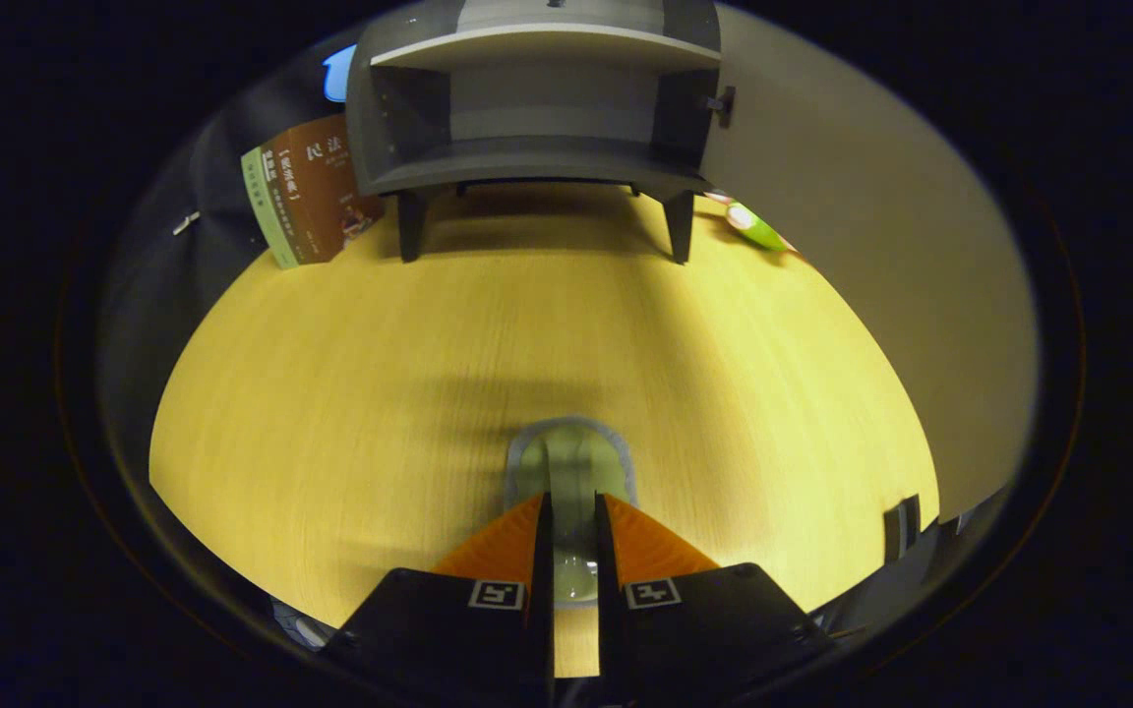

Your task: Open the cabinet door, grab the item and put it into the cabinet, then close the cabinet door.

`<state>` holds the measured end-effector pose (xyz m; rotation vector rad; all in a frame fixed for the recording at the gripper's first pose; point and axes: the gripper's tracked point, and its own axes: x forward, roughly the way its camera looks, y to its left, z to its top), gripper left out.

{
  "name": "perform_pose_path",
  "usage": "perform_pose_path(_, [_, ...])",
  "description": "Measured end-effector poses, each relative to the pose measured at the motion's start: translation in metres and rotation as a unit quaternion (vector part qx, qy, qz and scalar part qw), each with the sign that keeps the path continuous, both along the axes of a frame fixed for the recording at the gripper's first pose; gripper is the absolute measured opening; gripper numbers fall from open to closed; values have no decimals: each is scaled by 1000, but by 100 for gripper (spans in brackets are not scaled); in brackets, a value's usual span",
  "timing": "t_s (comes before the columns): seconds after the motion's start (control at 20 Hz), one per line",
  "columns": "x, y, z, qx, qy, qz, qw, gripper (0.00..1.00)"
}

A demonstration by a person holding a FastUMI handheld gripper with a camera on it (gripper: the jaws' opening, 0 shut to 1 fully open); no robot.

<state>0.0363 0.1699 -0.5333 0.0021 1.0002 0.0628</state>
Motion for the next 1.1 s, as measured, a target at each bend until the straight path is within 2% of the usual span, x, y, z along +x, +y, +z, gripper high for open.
perform_pose_path(0.05, [-2,1,3,3,0,-2,1000,16])
perform_pose_path(0.2, [0,2,11,7,-4,-2,1000,16])
perform_pose_path(0.3, [4,1,34,15,-20,-3,1000,16])
perform_pose_path(0.7, [43,4,184,65,-104,-19,992,16])
perform_pose_path(1.1, [114,12,319,108,-172,-26,979,16])
